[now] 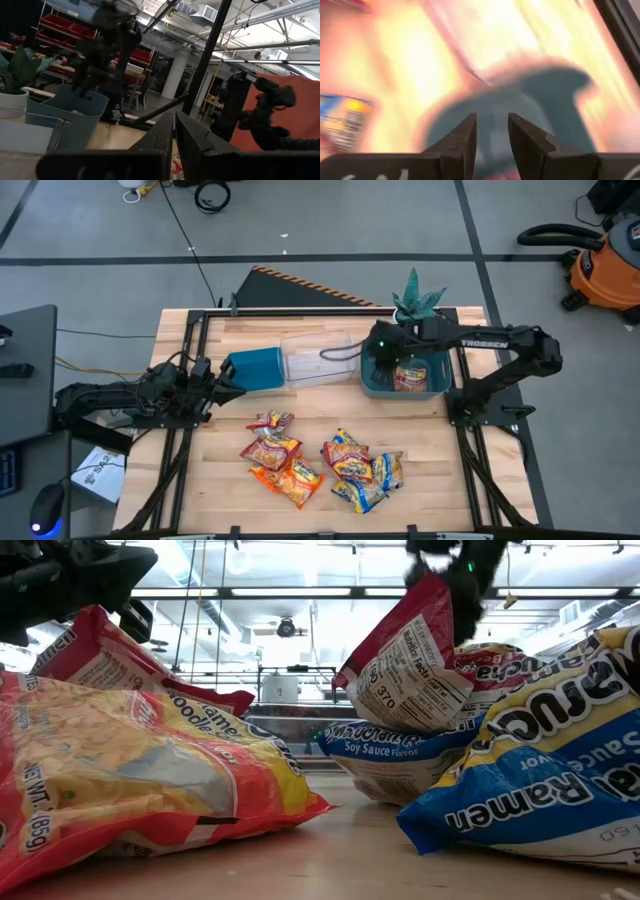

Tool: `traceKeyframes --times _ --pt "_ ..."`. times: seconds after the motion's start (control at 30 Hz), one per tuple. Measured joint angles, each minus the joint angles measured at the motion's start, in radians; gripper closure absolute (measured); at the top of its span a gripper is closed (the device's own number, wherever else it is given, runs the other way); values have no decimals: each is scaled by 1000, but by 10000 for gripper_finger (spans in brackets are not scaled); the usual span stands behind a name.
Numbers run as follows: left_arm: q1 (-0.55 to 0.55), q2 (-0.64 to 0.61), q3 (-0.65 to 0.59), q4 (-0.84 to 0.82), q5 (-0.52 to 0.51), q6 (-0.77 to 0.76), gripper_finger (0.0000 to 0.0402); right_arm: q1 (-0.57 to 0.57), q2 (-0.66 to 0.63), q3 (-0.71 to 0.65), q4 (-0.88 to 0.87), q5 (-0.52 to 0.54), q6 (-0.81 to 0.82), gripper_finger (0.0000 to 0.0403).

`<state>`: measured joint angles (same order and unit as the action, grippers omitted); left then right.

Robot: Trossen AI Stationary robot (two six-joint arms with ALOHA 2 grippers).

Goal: Sort Maruchan noodles
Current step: Put the bottom right red noddle pack into the dark blue bin

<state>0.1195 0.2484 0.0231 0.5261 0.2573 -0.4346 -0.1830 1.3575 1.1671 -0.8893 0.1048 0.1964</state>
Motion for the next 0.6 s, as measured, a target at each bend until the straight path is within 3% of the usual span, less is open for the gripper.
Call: traceKeyframes --times 0.23,0.4,0.6 --pt "0 0 0 0 0 0 374 221 84 0 288 -69 -54 284" --pt "0 0 0 0 0 0 374 287 223 4 438 -272 -69 284" --pt "0 0 0 0 0 0 374 301 394 128 382 -390 -119 282"
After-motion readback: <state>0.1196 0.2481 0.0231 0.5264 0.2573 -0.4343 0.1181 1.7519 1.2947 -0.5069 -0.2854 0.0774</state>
